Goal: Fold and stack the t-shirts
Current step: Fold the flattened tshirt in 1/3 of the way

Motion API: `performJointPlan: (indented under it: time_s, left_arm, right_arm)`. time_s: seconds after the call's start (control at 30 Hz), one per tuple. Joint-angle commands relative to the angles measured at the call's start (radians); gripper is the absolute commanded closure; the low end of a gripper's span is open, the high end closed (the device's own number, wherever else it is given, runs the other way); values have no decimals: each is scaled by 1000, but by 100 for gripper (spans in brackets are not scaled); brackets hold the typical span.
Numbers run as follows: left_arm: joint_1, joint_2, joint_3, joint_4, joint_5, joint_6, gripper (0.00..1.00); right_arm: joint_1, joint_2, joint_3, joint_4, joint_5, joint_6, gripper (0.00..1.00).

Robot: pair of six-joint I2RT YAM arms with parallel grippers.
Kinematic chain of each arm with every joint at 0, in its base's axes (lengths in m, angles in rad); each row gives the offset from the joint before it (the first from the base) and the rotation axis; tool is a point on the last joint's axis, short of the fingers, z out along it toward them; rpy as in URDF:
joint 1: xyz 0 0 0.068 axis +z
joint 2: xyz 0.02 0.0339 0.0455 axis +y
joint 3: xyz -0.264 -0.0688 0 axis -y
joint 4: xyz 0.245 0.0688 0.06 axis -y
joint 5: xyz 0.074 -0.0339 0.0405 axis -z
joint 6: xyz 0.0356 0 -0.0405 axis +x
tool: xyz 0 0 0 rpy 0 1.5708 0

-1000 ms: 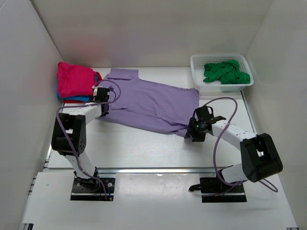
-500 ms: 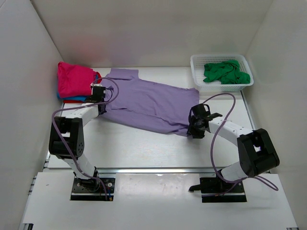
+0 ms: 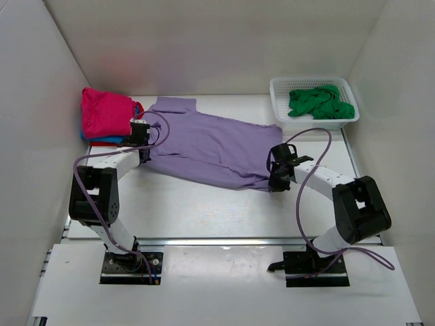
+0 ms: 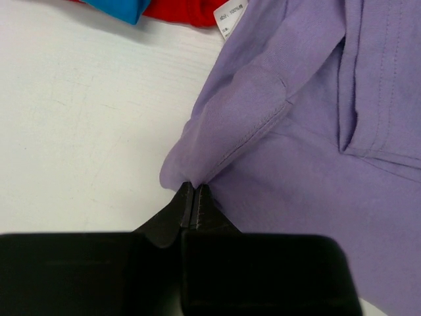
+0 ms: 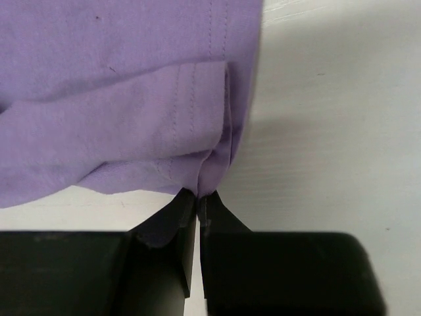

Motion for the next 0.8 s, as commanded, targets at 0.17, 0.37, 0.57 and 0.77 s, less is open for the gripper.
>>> performJointPlan:
  time_s: [0.17, 0.37, 0.57, 0.77]
  left_arm:
    - [50, -140, -75, 66, -33, 94, 100]
    - [52, -243, -174, 170, -59, 192, 100]
    - [52, -326, -259, 207, -96, 244, 100]
    - [20, -465, -284, 97, -87, 221, 100]
  right_arm:
    - [-115, -74, 28, -132, -87, -160, 100]
    - [-238, -108, 17, -204, -129, -258, 100]
    - [-334, -111, -9, -249, -169, -355, 100]
    - [-358, -117, -33, -270, -207, -394, 100]
